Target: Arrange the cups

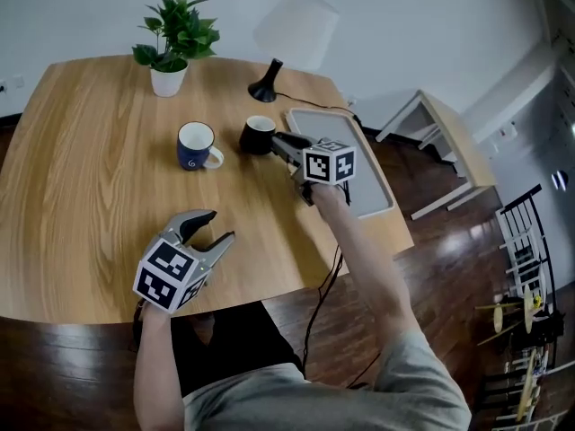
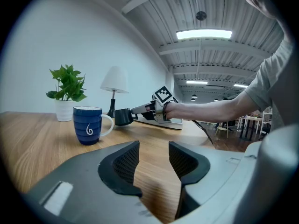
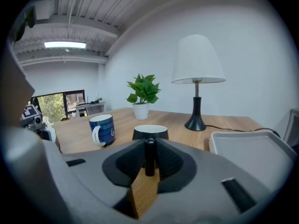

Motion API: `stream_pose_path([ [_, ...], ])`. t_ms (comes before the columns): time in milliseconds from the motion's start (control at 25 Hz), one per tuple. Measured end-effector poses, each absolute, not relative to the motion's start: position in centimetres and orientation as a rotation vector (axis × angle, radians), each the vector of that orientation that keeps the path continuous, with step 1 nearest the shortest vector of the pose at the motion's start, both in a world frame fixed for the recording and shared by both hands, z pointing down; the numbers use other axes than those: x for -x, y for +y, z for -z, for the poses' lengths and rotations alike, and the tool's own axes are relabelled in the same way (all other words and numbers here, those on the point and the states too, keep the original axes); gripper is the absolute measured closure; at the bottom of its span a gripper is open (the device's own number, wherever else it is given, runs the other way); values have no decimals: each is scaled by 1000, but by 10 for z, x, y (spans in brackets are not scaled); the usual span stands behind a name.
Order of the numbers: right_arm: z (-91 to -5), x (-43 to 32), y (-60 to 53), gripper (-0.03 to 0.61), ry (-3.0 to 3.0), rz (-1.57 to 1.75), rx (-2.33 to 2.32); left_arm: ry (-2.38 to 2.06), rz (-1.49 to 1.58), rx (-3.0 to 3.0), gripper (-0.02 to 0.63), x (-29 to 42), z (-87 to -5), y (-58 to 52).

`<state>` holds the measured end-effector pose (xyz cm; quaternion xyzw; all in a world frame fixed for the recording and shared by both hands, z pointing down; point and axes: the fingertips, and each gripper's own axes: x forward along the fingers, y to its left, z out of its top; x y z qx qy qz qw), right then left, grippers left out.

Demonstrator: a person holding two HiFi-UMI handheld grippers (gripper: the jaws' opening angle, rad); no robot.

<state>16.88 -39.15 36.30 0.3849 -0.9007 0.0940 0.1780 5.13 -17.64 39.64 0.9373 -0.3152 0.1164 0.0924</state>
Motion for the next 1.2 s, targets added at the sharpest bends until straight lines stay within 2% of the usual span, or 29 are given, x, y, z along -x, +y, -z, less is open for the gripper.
stream_pose_path([
  [200,-332,-218,-394,491,-2601,-318,-1200,-943,-342,-2778,410,-53,-395,-178],
  [360,-307,-285,-410,491,-2584,-320,-1412,-940,-347,-2778,410,-54,-395,-179],
  [560,-323,-358,-433,491,-2420,-298,-1626,-946,-345,-2777,414,-53,-396,-179],
  [1200,-372,-400,-466,481,-2234,-81,-1449,-978,-344,-2761,434,-52,-394,-180],
])
